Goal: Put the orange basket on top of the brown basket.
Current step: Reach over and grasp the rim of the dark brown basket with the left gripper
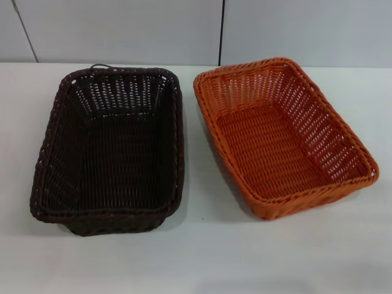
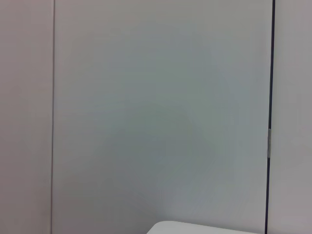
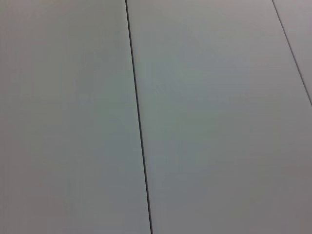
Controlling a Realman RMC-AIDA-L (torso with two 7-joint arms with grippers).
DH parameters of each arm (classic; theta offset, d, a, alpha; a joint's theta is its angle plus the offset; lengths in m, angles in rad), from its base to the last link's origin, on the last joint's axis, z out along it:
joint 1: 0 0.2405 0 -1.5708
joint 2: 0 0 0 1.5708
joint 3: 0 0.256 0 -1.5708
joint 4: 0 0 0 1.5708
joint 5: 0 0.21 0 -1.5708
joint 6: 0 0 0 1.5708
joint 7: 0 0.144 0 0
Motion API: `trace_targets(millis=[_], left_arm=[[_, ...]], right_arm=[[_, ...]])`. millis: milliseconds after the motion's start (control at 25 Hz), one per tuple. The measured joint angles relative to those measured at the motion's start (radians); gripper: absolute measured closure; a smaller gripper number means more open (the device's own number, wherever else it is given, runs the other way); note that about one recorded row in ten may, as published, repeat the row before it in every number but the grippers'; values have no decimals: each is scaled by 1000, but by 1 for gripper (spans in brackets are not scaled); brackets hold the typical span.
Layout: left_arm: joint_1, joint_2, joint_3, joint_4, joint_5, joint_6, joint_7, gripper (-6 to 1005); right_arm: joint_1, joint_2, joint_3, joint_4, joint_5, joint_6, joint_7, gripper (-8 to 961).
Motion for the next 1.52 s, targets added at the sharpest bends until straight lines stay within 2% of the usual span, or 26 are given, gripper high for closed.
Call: trace_targets(millis=[400, 560, 600, 640, 680, 720, 760, 840, 880, 920, 960, 1000, 1080, 1120, 1200, 1240, 1280, 1320, 1360, 1400, 1480, 1520], left_arm=[[1, 3, 1, -29, -1, -2, -7, 237], [6, 25, -1, -141, 15, -41, -2, 239], [9, 38, -5, -185, 28, -76, -1, 239], [15, 55, -13, -246, 47, -126, -1, 239], [30, 88, -29, -358, 96, -246, -1, 240], [30, 88, -29, -358, 96, -246, -1, 240], [43, 115, -46, -452, 142, -361, -2, 241], [58, 146, -71, -582, 203, -516, -9, 242], [77, 171, -108, -745, 253, -750, -18, 242], [77, 171, -108, -745, 253, -750, -18, 242], [83, 174, -122, -796, 259, -818, -19, 243], [90, 175, -151, -881, 262, -952, -18, 243], [98, 158, -224, -1027, 263, -1216, 3, 244], [95, 136, -275, -1118, 263, -1374, 39, 244], [85, 107, -323, -1187, 259, -1517, 96, 245], [68, 71, -378, -1251, 258, -1653, 152, 246], [55, 46, -411, -1288, 257, -1742, 187, 246], [37, 22, -447, -1321, 259, -1839, 222, 246], [20, 9, -468, -1347, 260, -1918, 242, 247], [6, 3, -476, -1363, 261, -1974, 249, 247], [-33, 9, -464, -1371, 277, -2080, 241, 248], [-33, 9, -464, -1371, 277, -2080, 241, 248]], right_arm=[[8, 0, 0, -2, 0, 4, 0, 120], [9, -1, 0, -2, 0, 5, 0, 119], [9, -2, 0, -2, 0, 6, 0, 119], [9, -2, 0, -2, 0, 6, 0, 119], [9, -2, 0, -2, 0, 7, 0, 119], [9, -2, 0, -2, 0, 7, 0, 119], [10, -2, 0, -2, 0, 7, 0, 119], [9, -2, 0, -4, 0, 7, 0, 120], [8, -2, 0, -5, 0, 7, 0, 120], [8, -2, 0, -5, 0, 7, 0, 120], [7, -2, 0, -5, 0, 7, 0, 120], [6, -2, 0, -5, 0, 8, 0, 120], [5, -2, 0, -5, 0, 8, 0, 120], [5, -2, 0, -5, 0, 8, 0, 120], [7, -2, 0, -6, 0, 8, 0, 120], [8, -2, 0, -6, 0, 8, 0, 119], [11, -2, 0, -7, 0, 12, 0, 119], [11, -2, 0, -7, 0, 12, 0, 119], [12, -2, 0, -7, 0, 14, 0, 119], [16, -2, -2, -7, 0, 20, 0, 119], [16, -2, -3, -8, 0, 24, 0, 119], [16, -2, -3, -8, 0, 24, 0, 119]])
